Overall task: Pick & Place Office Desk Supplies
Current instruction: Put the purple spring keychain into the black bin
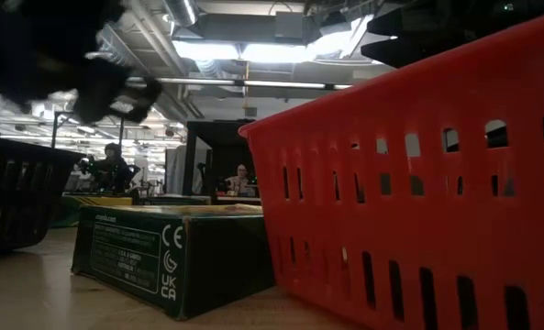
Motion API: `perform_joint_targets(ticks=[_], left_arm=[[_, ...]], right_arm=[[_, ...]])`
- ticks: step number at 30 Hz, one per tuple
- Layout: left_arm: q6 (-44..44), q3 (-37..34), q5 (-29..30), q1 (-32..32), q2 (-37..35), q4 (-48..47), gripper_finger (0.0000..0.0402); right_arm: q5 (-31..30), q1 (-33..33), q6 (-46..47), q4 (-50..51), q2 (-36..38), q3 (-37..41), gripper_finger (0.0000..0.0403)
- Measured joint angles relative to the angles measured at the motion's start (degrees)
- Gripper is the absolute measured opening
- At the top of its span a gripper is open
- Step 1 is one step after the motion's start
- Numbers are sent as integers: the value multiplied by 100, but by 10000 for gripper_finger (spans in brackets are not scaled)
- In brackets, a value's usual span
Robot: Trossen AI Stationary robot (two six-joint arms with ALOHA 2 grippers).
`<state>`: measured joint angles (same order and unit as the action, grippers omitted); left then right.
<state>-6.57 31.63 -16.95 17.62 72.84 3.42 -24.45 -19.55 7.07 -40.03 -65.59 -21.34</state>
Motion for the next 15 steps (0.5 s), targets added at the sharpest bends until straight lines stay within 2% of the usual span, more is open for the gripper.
perform_joint_targets(ticks=[7, 10, 15], left_arm=[[-1197, 628, 902, -642, 20, -314, 147], [-1463, 682, 976, -1101, 185, -333, 142], [-1529, 678, 957, -1813, 850, 44, 136]], right_arm=[[-2, 2, 4, 0, -2, 0, 219], [-2, 0, 4, 0, -2, 0, 219], [-7, 1, 2, 0, -2, 0, 219]])
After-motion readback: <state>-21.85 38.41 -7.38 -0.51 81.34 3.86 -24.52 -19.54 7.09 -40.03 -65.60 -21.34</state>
